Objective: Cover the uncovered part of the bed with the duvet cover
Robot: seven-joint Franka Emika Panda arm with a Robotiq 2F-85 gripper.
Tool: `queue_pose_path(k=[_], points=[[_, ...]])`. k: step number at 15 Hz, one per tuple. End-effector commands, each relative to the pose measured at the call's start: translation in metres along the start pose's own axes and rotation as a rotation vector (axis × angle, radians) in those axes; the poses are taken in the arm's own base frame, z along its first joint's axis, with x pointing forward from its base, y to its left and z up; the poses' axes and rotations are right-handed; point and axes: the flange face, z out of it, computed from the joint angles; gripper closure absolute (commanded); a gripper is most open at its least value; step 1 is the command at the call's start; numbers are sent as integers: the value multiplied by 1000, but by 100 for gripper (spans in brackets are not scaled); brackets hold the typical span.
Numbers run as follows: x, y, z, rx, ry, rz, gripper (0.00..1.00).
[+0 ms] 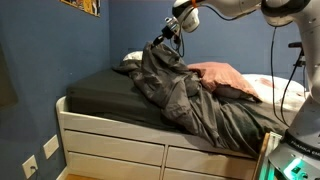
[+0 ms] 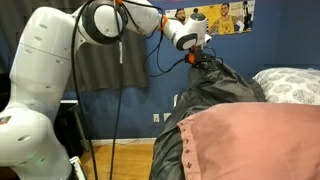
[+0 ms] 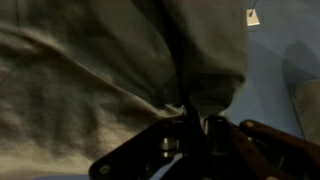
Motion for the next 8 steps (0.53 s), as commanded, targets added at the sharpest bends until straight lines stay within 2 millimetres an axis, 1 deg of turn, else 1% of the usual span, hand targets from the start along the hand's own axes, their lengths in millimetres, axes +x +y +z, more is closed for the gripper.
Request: queue_pose_path(k=[1,2,3,5,8], points=[[53,-27,33,91,74,-144,98],[64,-38,42,119,96,-178,98],[35,-29,31,81,38,-108,93],[49,-42,45,109,61,-144,93],[51,-39,49,111,69,-154,93]])
